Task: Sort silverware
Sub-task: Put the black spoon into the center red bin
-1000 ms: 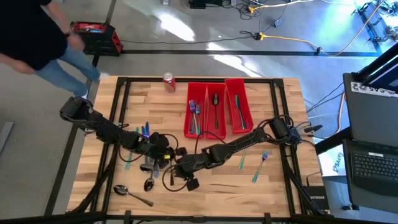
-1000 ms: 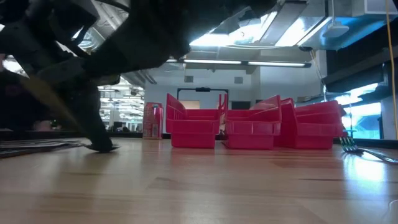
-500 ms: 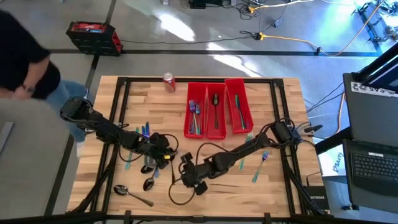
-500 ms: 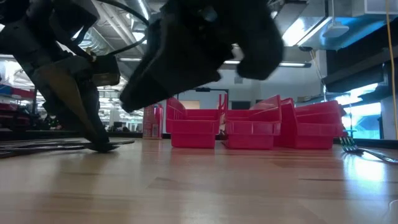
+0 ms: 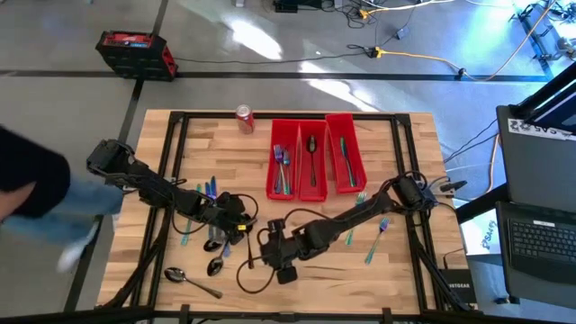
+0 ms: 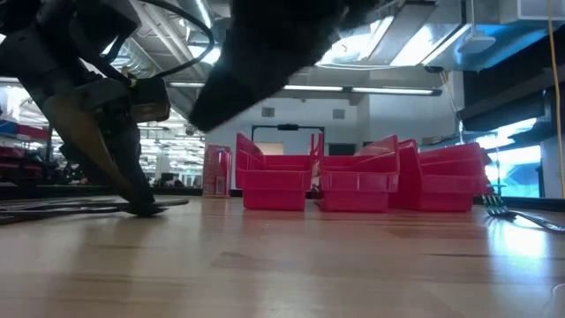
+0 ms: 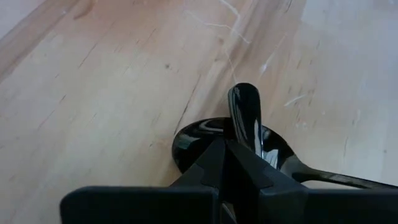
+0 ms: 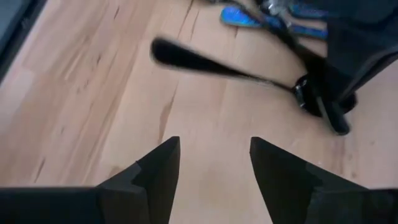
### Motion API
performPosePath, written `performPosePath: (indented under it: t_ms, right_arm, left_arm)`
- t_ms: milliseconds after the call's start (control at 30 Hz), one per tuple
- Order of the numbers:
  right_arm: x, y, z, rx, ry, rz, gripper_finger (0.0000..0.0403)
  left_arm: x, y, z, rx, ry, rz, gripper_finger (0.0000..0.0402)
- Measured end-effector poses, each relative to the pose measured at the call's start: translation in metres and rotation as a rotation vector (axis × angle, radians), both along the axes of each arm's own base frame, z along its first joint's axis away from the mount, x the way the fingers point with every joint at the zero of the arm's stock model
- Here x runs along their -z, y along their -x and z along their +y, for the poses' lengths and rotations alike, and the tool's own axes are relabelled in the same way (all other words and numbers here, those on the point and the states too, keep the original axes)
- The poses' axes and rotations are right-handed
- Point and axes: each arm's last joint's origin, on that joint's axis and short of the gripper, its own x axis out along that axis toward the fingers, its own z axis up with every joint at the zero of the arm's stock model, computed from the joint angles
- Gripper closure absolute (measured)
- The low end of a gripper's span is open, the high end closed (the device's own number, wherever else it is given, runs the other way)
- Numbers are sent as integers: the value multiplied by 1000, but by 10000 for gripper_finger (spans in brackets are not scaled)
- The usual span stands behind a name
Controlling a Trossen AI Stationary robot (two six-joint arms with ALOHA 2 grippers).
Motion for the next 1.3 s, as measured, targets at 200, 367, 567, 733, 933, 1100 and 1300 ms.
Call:
performPosePath:
  t_ms: [200,367,567,733,933,1100,1300]
  right_arm:
    - [-1,0,0,31,-61,23,221]
    - [-3,-1,6,21,-66,-20,221]
    - [-6,7,30,-187,249,-141,221]
    - [-8,13,42,-191,387,-180,221]
    - [-10,5,51,-106,396,-376,221]
    - [8,12,60,-166,435,-416,221]
    - [25,14,57,-197,428,-403,221]
  left_arm:
    - [0,0,0,-2,4,-4,401]
    - [0,0,0,-13,13,-6,401]
    - [0,0,0,-35,32,-8,401]
    - [0,0,0,-38,35,-9,401]
    - [0,0,-1,-22,42,-4,401]
    - [0,0,-1,-14,52,1,401]
    - [0,0,-1,-5,67,5,401]
